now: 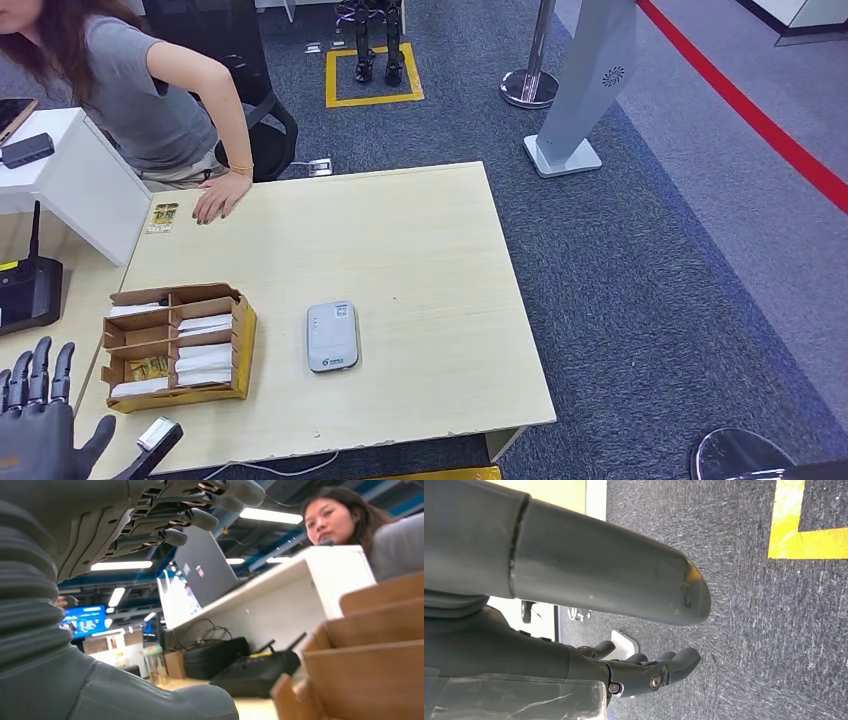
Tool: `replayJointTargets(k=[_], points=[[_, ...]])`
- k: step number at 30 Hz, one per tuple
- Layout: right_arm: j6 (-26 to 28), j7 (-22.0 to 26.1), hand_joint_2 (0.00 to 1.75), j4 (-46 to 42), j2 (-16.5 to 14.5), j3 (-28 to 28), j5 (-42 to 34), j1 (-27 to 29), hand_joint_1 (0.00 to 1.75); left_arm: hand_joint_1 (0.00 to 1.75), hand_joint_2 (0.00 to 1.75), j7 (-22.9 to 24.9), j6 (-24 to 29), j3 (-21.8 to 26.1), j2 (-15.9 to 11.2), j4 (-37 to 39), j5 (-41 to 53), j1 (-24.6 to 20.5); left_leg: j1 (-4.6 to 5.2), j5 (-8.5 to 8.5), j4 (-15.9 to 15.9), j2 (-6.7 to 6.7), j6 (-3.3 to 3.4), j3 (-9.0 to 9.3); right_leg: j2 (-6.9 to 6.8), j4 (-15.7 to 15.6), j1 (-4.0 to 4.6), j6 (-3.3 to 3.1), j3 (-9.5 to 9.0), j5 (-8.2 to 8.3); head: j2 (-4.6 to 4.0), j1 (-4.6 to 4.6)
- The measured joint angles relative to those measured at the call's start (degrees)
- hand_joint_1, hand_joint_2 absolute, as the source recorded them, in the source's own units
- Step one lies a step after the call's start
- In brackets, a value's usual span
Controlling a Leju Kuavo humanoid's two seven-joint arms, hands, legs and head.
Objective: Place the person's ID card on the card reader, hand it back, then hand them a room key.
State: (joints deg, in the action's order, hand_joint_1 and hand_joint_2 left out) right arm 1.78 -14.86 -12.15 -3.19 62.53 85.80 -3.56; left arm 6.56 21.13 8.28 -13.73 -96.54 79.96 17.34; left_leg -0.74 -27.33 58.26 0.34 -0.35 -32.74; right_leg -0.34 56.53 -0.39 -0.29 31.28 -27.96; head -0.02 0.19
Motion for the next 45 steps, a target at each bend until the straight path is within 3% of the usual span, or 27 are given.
replayJointTargets(k=[20, 34, 45], points=[[-0.13, 0.82, 0.0, 0.0, 0.02, -0.02, 0.69, -0.09, 0.0, 0.0, 1.75, 0.49, -0.33, -12.1, -4.52, 5.66, 0.04, -6.67, 0.01, 0.0, 0.0, 0.0, 0.0, 0.0, 0.02, 0.0, 0.0, 0.0, 0.01, 0.0, -0.01, -0.01], [-0.17, 1.03, 0.0, 0.0, 0.02, -0.02, 0.74, -0.1, 0.0, 0.0, 1.75, 0.43, -2.04, -15.87, -6.01, 5.64, 0.1, -8.11, 0.01, 0.0, 0.01, 0.0, 0.0, 0.0, 0.02, -0.01, 0.0, 0.0, 0.02, 0.0, -0.01, -0.01], [0.86, 0.45, 0.0, 0.0, 0.02, 0.38, -1.06, -0.01, 0.0, 0.0, 1.75, 9.03, -10.39, -19.78, -8.85, -0.17, 0.78, -5.69, 0.01, -0.01, 0.01, 0.01, 0.0, -0.02, 0.05, -0.01, 0.0, 0.0, 0.03, -0.01, 0.0, -0.01]])
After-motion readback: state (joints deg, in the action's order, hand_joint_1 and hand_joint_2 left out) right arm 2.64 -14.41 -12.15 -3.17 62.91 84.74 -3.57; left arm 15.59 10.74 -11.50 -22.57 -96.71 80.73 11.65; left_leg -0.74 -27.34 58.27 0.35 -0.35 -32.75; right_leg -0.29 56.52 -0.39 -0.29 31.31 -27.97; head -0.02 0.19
